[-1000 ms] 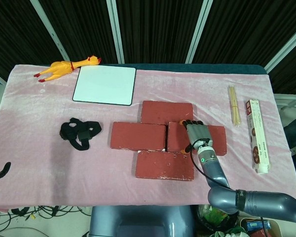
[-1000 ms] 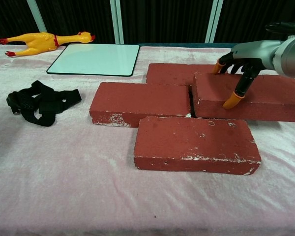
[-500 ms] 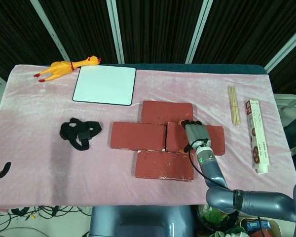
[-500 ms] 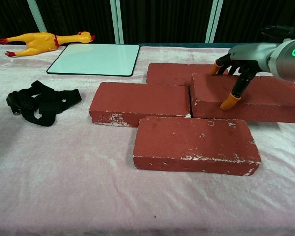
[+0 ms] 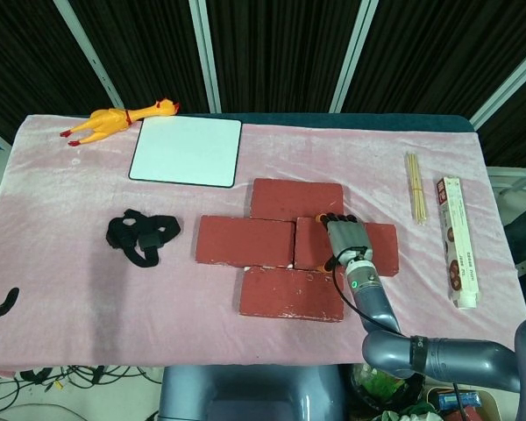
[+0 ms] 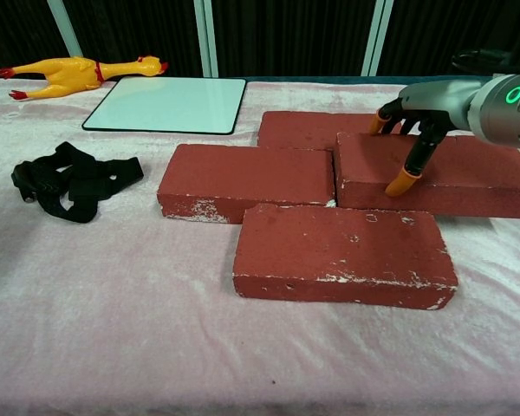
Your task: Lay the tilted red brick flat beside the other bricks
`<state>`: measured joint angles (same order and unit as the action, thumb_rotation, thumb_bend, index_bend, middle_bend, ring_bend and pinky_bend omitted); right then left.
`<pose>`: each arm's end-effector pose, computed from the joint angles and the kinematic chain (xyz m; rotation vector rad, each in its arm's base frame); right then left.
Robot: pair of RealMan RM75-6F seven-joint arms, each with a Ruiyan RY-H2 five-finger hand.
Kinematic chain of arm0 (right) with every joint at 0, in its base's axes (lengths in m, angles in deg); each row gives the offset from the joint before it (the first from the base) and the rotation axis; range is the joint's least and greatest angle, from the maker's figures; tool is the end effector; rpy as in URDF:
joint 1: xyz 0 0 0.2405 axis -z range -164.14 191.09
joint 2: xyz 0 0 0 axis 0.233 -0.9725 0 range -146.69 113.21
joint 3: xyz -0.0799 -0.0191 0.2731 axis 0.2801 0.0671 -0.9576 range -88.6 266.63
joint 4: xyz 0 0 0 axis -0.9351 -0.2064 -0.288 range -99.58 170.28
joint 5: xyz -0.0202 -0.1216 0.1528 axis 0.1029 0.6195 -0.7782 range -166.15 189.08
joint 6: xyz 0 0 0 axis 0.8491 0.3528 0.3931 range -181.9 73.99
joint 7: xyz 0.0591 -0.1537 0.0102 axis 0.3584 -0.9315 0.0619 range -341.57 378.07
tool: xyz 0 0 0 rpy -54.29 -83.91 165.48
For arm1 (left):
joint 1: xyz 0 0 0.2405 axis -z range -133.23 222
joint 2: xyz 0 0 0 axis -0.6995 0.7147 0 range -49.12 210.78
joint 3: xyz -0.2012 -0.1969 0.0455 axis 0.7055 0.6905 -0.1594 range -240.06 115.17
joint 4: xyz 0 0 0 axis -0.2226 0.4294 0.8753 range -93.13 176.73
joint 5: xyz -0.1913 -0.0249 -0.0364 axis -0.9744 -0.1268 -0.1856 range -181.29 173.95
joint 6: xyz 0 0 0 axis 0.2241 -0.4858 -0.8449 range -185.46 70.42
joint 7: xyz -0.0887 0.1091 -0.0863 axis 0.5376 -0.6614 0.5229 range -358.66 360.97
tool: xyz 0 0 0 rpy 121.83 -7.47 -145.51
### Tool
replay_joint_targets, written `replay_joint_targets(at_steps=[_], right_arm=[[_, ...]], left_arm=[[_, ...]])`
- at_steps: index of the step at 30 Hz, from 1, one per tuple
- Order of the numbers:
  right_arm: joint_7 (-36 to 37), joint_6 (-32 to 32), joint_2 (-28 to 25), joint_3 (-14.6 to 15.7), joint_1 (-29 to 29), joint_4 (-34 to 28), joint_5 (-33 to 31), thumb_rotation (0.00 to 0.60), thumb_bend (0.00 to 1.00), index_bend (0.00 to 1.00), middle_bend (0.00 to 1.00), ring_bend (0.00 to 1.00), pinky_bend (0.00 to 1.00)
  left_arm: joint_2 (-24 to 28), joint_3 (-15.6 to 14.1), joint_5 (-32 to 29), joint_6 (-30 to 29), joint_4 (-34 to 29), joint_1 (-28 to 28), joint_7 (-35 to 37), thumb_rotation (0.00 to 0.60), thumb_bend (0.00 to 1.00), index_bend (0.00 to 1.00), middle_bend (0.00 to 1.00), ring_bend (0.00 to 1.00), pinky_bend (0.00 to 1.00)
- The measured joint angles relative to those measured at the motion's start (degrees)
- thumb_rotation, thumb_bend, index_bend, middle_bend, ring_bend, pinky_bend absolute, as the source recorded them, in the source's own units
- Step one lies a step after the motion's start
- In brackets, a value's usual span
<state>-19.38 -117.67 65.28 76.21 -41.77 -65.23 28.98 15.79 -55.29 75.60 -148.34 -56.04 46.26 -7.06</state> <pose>-0.1445 -0.3973 0.0215 1.6187 -1.2554 0.6369 -0.3296 0.1962 0.2043 -1.1774 -0.8422 -0.8765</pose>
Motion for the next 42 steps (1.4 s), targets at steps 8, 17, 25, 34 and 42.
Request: replay_joint_targets(at_steps=[8,17,25,34,42], right_arm=[[-0.88,-0.02,0.42,-0.01,-0.43,0.00,-0.66,0.600,0.00,0.14,0.18,0.11,0.09],[-1.21,0.16,0.41,-0.24,-0.70,-0.30,-1.62,0.600,0.00,0.03,0.09,0.03,0.09],[-1.40,0.36,0.56,-0.35,-0.92,-0.22,-2.02,0.600,0.00,0.01,0.06,0.01,0.09],[-0.11,-0.13,-0.07,-1.22,-0.62,-0.99,-0.38,0.600,0.00,0.01,0.05,0.01,0.09],[1.67,-8.58,-3.11,-0.05,2.67,-3.01,11.68,0.600,0.00,0.00,0.04,0.01,0.10]], left_arm=[[-0.01,0.03,-0.07,0.01,-0.08,0.01,0.01,0.600,0.25,0.08,0.02,0.00,0.00],[-0.01,0.05,-0.15,0.01,-0.11,-0.01,0.00,0.600,0.25,0.08,0.02,0.00,0.00],[0.00,0.06,-0.23,0.04,-0.14,0.00,-0.05,0.600,0.25,0.08,0.02,0.00,0.00],[0.07,0.18,-0.31,-0.10,-0.06,-0.06,0.15,0.600,0.25,0.08,0.02,0.00,0.00],[0.09,0.08,-0.18,-0.05,-0.20,-0.06,0.16,0.600,0.25,0.08,0.02,0.00,0.00]])
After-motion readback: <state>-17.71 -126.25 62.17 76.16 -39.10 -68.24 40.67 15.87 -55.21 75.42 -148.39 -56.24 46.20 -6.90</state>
